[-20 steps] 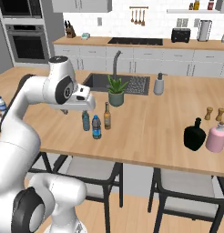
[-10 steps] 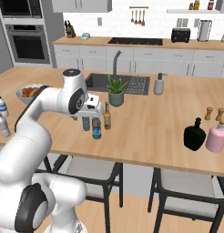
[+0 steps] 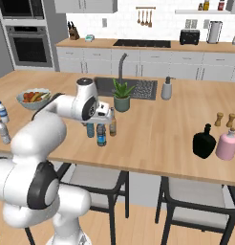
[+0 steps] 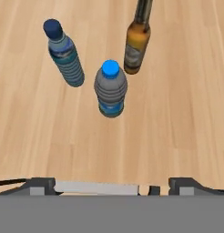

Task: Move the plastic bottles in the middle to the plastics group, and the glass bottles in the middle to the glass group.

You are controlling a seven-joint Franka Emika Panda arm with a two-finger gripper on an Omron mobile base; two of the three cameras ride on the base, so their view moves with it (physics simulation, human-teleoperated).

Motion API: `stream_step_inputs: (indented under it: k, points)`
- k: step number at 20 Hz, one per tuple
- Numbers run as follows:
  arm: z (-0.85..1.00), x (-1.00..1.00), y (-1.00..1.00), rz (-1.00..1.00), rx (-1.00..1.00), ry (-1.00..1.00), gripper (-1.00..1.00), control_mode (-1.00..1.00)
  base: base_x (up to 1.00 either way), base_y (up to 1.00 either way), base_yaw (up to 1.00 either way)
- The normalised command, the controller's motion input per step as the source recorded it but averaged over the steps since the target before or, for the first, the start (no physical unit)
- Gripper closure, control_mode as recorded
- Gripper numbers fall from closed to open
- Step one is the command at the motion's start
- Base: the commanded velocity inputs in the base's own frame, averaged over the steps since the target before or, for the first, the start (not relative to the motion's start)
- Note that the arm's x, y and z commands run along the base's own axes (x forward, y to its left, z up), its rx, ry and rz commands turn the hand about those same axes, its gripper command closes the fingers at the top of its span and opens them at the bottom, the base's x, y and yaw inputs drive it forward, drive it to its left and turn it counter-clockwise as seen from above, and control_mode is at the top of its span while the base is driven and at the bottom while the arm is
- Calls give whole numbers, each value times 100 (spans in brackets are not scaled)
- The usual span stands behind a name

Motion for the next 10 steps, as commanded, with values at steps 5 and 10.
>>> stream_step_inputs:
  k: [5, 10]
  points:
    - [-15, 44, 6, 0, 4, 8, -100, -100, 0, 0, 0]
    - [-13, 49, 7, 0, 0, 6, -100, -100, 0, 0, 0]
